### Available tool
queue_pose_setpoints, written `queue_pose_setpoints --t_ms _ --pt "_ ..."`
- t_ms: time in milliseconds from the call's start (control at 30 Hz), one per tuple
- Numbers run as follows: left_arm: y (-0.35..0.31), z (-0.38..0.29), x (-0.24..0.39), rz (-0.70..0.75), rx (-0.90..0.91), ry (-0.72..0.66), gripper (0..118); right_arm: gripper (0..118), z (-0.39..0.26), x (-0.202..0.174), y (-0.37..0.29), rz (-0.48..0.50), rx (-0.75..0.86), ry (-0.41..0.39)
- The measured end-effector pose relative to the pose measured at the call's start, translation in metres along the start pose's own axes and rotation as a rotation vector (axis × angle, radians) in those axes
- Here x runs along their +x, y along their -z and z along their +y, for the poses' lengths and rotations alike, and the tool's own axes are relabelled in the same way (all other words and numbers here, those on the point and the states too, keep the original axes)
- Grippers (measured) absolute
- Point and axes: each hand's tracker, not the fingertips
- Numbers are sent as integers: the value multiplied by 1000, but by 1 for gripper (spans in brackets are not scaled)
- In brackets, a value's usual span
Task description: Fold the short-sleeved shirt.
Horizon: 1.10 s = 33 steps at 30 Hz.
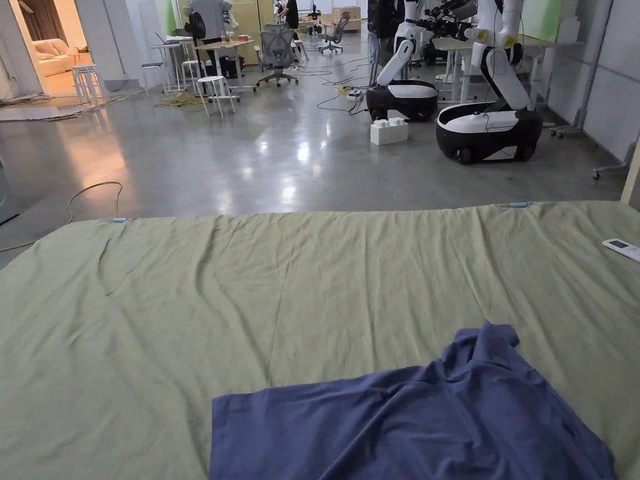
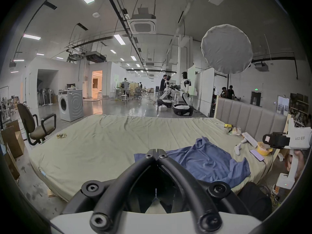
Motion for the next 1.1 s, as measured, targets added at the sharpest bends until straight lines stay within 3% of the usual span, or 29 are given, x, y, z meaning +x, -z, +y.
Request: queue_pose_setpoints --t_ms 267,500,533,633,800,833,1000,1067,1100 --pt "27 3 8 -50 -82 -62 0 0 -5 1 13 31 -28 18" --pt "150 -7 -24 -46 -308 -216 1 0 -25 14 27 25 -116 64" --pt "175 -10 -30 -45 -321 -226 15 0 -28 17 29 20 -128 69" --pt "260 -18 -36 -23 -425 -212 79 0 -35 27 37 -2 -176 100" --pt "391 -52 -61 25 -577 -298 81 0 -42 39 45 -62 -220 96" --pt "409 -61 -63 44 -580 -263 81 0 -43 41 46 -68 -226 100" --pt "457 -93 -71 173 -669 -216 81 0 -47 53 49 -108 -257 140" --pt "463 -100 -70 172 -691 -214 76 0 -47 57 50 -119 -268 140" --pt "462 -103 -66 154 -694 -188 66 0 -48 59 50 -125 -271 138"
